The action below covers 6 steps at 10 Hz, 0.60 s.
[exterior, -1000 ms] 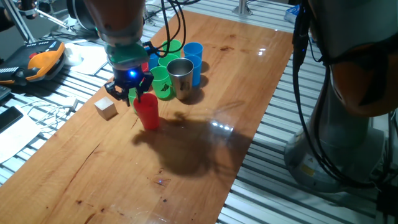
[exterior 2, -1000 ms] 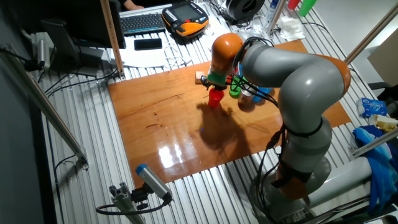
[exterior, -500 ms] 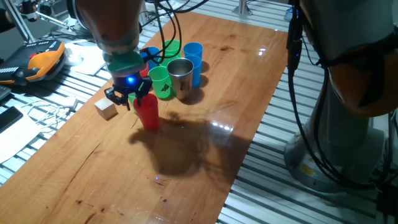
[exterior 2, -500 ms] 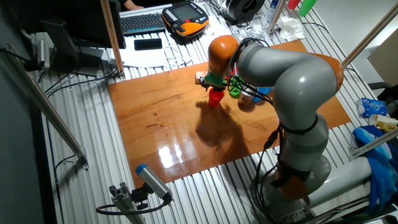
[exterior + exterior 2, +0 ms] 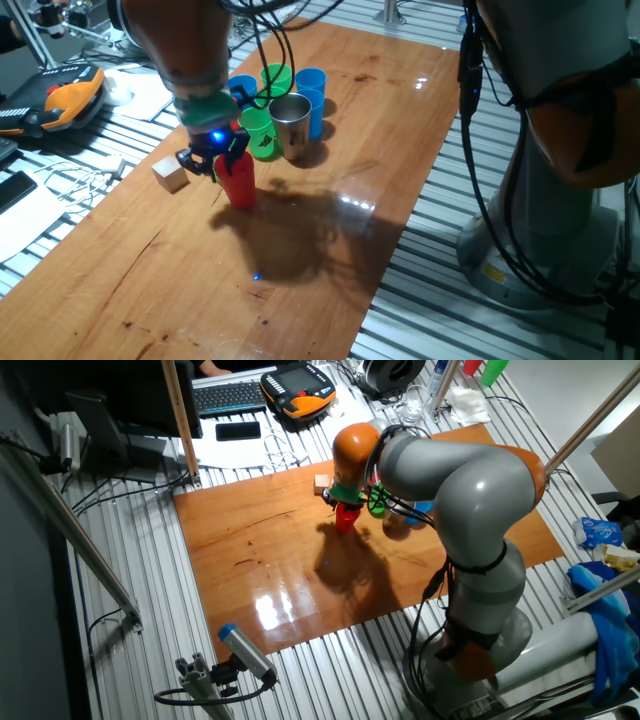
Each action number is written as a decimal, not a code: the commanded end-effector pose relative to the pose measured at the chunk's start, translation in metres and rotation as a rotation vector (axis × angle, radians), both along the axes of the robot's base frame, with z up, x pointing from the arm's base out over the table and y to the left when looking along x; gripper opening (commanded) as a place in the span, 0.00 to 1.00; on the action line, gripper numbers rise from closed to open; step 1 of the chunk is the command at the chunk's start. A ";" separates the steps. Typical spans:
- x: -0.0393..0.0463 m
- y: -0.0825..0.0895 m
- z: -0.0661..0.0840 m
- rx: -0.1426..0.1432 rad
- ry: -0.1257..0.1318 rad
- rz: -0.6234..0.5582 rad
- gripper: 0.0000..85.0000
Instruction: Stack the cups
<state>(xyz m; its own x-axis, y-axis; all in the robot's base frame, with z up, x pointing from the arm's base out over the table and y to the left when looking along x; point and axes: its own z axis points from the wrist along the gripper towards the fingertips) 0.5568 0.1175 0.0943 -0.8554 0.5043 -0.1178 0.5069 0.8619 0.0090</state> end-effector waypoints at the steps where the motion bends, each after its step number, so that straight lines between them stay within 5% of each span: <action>1: 0.0011 0.000 0.002 -0.003 0.008 0.032 0.00; 2: 0.0029 -0.001 0.006 -0.019 0.024 0.052 0.00; 4: 0.0057 -0.002 0.033 -0.002 0.063 0.041 0.00; 6: -0.0010 -0.003 0.053 -0.002 0.080 0.036 0.00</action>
